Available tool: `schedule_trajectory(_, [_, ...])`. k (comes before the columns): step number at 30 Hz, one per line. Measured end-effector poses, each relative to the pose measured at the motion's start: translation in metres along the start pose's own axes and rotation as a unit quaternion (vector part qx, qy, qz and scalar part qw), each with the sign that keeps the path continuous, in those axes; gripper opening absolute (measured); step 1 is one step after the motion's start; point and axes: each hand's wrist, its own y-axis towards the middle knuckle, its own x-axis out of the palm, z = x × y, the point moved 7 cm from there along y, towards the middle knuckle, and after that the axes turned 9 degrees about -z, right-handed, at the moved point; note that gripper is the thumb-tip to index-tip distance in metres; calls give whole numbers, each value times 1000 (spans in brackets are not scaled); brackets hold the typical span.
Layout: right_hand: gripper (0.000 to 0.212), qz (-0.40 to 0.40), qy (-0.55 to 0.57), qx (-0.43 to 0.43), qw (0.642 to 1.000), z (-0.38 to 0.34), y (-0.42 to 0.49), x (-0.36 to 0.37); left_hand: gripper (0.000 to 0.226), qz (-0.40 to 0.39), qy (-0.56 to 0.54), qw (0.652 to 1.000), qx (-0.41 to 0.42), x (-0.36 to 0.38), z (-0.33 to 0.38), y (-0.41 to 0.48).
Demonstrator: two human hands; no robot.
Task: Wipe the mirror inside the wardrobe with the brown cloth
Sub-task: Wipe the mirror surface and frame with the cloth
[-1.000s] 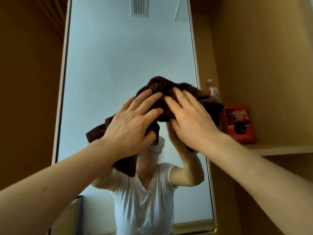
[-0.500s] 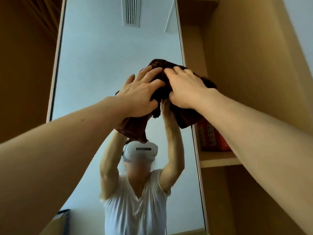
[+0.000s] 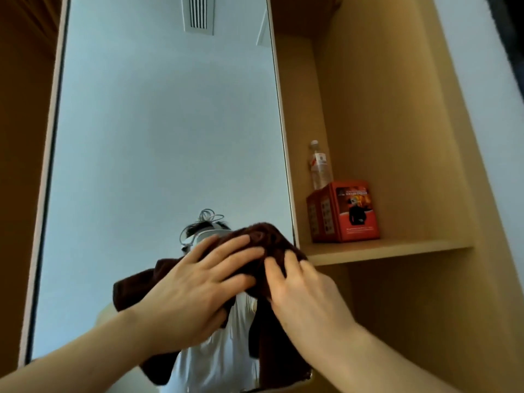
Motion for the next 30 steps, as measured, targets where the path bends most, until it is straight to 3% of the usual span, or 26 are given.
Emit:
schedule_trajectory(4, [46,26,42,-7,999,11,8,-9,52,20,21,1000,6,-7,-8,8])
schedule_trajectory(9, [39,125,27,2,992,24,54,-56,47,54,19,995,-77,-42,-51,46])
schedule_trajectory(13, [38,107,26,4,994,15,46,-53,46,79,8,994,-74,-36,-39,40])
schedule_trajectory(18, [30,51,7,-5,999,-2,-9,-2,40,57,-22,998,10,5,16,8])
schedule_trajectory(20, [38,26,5,-17,1000,-4,-21,13,40,49,-27,998,29,15,27,1])
schedule_trajectory(23, [37,46,18,-8,999,7,-12,3,41,45,-15,998,41,7,15,8])
schedule_trajectory(28, [13,122,5,-22,992,24,55,-63,46,76,1,995,-61,-40,-51,47])
schedule_trajectory(30, [18,140,13,-27,990,36,85,-83,46,82,-1,992,-100,-55,-71,60])
